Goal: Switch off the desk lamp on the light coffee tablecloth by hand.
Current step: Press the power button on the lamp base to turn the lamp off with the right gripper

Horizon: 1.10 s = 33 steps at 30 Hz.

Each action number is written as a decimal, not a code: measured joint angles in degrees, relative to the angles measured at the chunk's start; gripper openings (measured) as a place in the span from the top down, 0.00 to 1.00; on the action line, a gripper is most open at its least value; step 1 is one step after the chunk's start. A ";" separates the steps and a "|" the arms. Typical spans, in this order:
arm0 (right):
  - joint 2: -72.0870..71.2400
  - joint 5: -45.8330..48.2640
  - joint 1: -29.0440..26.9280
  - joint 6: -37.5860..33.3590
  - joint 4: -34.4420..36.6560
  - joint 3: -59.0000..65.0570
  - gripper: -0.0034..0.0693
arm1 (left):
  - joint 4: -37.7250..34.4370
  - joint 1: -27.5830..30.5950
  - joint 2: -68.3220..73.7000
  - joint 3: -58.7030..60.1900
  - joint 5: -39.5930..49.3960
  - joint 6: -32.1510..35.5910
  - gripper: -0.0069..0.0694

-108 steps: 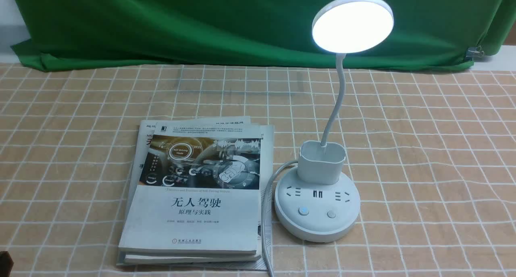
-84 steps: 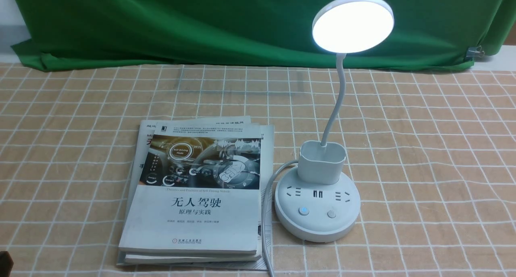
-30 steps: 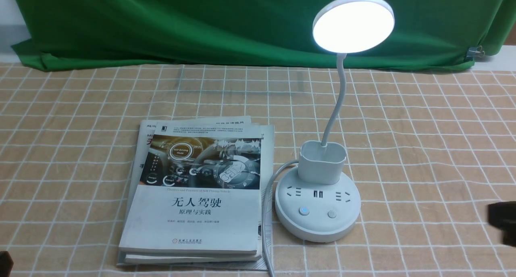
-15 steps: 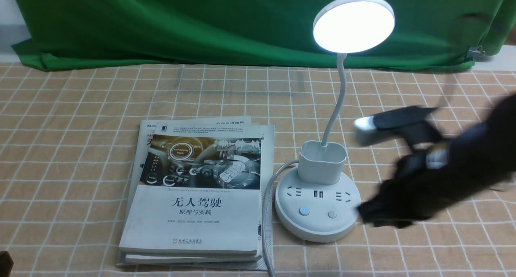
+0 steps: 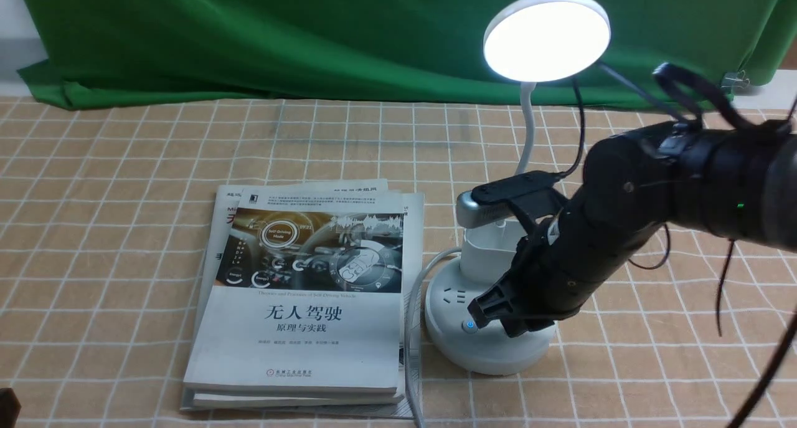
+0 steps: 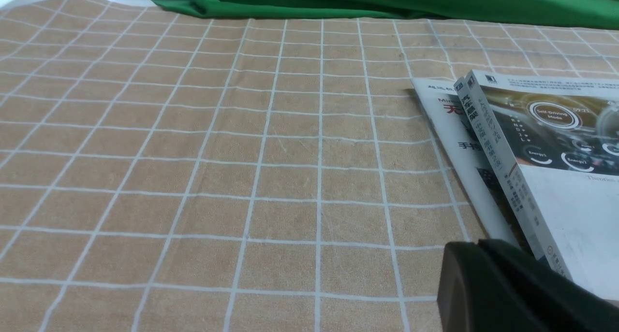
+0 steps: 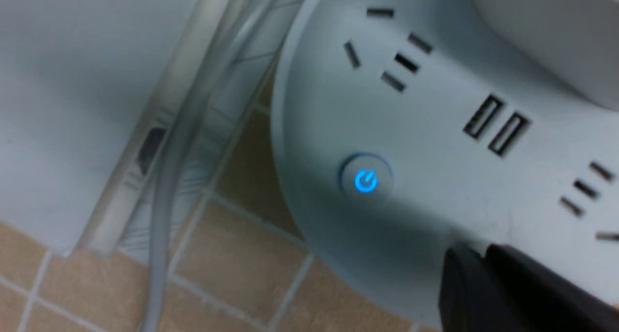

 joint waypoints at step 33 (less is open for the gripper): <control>1.76 0.98 -0.46 1.73 -2.47 -1.11 0.88 | 0.00 0.00 0.00 0.00 0.00 0.00 0.90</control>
